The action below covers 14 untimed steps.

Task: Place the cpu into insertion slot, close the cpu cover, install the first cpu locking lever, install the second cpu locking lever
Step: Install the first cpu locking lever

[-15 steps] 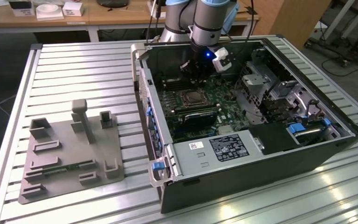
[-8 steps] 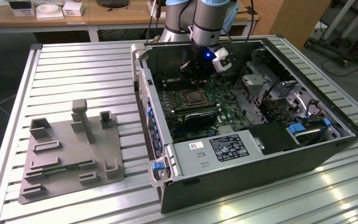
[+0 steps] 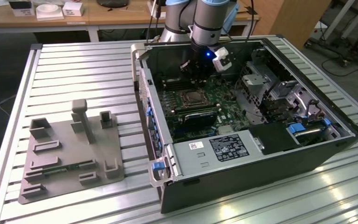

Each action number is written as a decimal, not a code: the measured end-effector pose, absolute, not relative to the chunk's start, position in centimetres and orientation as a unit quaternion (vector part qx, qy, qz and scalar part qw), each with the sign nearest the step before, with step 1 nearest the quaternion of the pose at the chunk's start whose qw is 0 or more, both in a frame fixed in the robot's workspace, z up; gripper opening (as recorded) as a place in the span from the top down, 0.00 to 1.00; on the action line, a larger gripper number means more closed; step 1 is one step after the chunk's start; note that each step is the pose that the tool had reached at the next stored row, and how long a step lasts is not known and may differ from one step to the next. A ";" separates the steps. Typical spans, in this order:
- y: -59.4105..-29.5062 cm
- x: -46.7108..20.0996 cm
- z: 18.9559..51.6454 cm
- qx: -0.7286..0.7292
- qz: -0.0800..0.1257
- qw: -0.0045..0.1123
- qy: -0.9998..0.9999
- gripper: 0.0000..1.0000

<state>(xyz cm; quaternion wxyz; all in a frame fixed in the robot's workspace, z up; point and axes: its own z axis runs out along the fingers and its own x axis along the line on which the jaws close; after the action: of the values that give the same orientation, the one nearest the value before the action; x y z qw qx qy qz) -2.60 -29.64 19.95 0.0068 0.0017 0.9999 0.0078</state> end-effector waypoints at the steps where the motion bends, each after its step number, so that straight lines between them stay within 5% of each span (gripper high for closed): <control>1: -29.6 -2.6 20.0 0.002 0.008 0.007 1.000 0.90; 14: -29.7 -2.6 20.0 0.002 0.004 0.007 1.000 0.90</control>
<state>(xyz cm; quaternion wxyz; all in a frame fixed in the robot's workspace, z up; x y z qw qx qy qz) -2.60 -29.67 19.99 0.0068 0.0017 1.0000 0.0036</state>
